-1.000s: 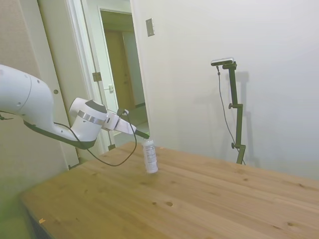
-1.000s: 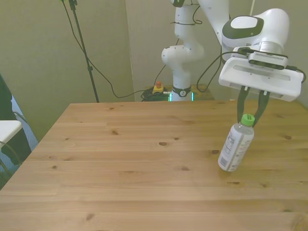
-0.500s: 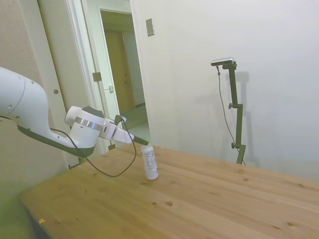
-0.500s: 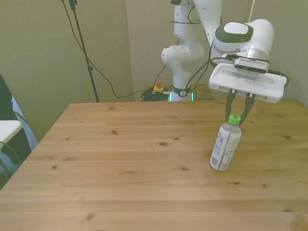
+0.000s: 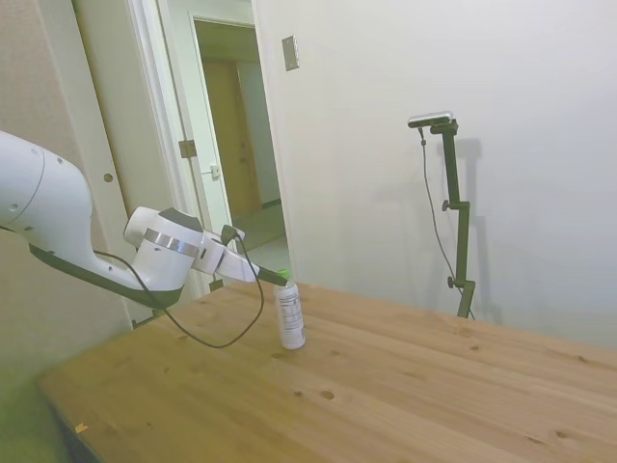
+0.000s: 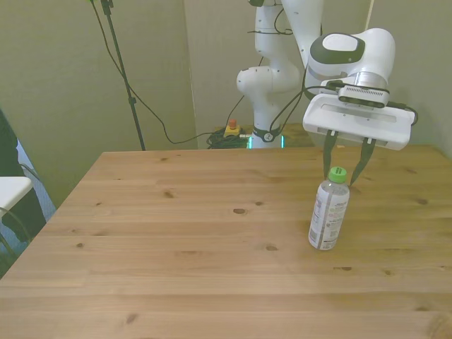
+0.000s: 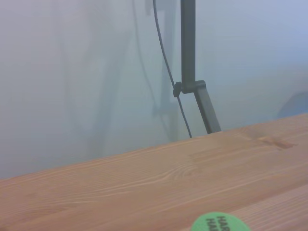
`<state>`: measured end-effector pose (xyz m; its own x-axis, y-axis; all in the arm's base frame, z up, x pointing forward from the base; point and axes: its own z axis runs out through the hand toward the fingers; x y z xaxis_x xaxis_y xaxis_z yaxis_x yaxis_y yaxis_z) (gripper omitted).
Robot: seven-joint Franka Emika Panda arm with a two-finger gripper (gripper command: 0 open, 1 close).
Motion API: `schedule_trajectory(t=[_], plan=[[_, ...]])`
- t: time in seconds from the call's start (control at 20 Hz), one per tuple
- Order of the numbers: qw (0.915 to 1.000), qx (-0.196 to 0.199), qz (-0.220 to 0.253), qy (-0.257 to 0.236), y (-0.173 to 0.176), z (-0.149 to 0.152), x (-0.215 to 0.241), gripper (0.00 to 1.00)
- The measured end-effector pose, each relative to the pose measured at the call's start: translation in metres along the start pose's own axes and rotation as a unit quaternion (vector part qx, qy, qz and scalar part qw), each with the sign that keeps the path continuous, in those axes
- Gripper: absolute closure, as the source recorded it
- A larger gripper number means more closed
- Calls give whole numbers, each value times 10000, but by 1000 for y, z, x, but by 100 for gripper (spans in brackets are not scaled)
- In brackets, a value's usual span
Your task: Stand the water bottle
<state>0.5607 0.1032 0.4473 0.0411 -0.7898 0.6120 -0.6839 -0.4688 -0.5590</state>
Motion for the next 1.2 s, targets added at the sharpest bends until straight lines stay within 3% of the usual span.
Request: schedule_trajectory(t=[0.2,0.35,0.65,0.75,0.9,1.05,1.2], plan=[[9982,4,-10,-606,-8,-17,12,0],[9922,-23,-136,-1237,-4,-31,5,0],[9678,-368,-617,-2411,-9,-88,-21,0],[9548,-647,-925,-2749,-9,-113,-5,0],[9386,-963,-1248,-3069,-3,-127,55,0],[9318,-1107,-1337,-3188,5,-134,104,0],[9245,-1294,-1397,-3303,13,-136,118,0]])
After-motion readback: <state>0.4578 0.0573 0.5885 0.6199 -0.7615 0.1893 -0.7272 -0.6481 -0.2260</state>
